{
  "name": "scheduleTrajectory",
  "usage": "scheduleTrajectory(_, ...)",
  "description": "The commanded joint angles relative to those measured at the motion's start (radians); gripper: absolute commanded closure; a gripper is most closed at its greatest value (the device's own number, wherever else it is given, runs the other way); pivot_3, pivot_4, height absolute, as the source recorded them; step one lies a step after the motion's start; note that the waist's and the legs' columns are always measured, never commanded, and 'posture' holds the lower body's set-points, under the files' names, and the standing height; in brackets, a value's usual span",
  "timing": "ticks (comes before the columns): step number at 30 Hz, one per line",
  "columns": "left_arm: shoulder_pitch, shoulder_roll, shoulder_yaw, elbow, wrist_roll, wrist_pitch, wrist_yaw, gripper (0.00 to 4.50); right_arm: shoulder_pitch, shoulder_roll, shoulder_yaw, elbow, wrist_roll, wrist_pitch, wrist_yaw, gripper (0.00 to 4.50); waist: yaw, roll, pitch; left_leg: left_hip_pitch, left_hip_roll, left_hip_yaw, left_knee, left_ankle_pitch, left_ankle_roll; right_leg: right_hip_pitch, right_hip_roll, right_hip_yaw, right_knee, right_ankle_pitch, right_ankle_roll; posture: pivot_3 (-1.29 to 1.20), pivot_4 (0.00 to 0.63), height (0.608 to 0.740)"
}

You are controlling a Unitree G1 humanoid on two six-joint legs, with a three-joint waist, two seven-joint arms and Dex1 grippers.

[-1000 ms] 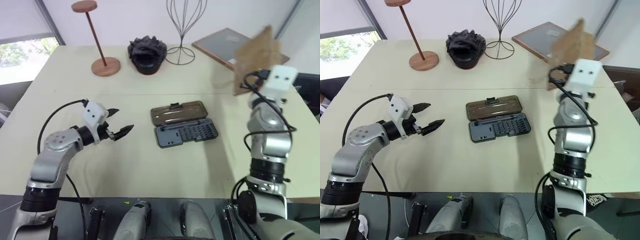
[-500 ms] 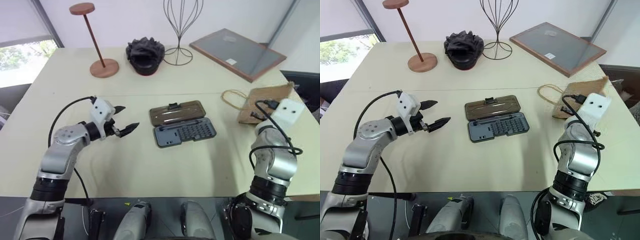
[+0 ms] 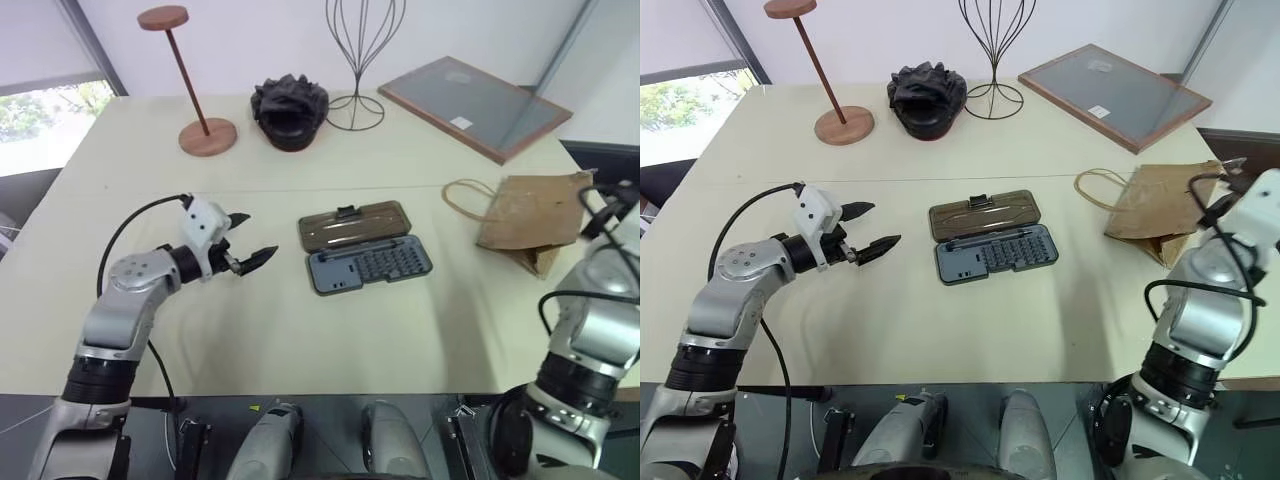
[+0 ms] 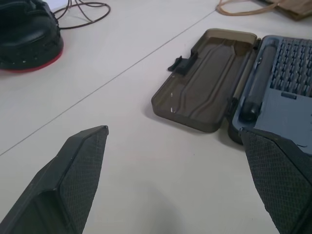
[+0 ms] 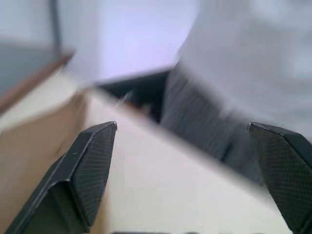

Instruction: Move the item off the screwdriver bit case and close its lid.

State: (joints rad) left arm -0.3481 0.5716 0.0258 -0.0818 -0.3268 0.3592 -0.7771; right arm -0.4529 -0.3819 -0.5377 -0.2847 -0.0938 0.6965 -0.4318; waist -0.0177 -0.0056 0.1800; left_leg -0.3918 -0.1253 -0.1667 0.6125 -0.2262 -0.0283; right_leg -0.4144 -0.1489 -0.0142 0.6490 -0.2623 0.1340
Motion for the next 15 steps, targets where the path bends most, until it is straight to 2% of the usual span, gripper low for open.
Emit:
scheduleTrajectory(1,-0.014,-0.004,0.007,-0.025,0.003,-0.016,0.005,0.00,-0.070,-0.067,0.084,-0.045,-0.010,-0.105,0.084,0.04,-0.003,0.000,0.000,0.000,0.000,0.000,0.000,0.000,0.000,0.000,0.000,0.000,0.000,0.000,0.000,0.00,0.150,0.740)
scheduleTrajectory(4,-0.019,-0.010,0.004,-0.021,0.005,-0.016,0.005,0.00,-0.135,-0.072,0.163,-0.002,0.084,-0.109,0.249,0.04,-0.008,0.000,0.000,0.000,0.001,0.002,0.000,0.000,0.000,0.000,0.001,0.000,0.000,0.000,0.000,0.00,0.150,0.740)
scheduleTrajectory(7,-0.020,-0.015,0.001,-0.020,0.008,-0.017,0.006,0.00,-0.183,-0.077,0.256,0.049,0.195,-0.028,0.453,0.04,-0.008,0.000,0.000,0.001,0.002,0.001,0.000,0.000,0.000,0.001,0.001,0.000,0.000,0.000,0.000,0.00,0.150,0.740)
scheduleTrajectory(9,-0.020,-0.016,0.000,-0.018,0.010,-0.020,0.003,0.00,-0.214,-0.124,0.353,0.135,0.206,0.041,0.579,0.04,-0.004,0.000,0.000,0.001,0.001,0.001,0.000,0.000,0.001,0.001,0.001,0.000,-0.001,0.000,0.000,0.00,0.150,0.740)
scheduleTrajectory(15,-0.011,-0.016,0.011,-0.020,0.021,-0.031,0.012,0.00,-0.330,-0.147,0.473,0.384,0.232,0.097,0.757,0.04,0.004,-0.001,0.001,-0.001,0.000,0.000,0.001,-0.001,0.001,0.001,0.000,0.000,-0.003,0.001,0.001,0.00,0.150,0.740)
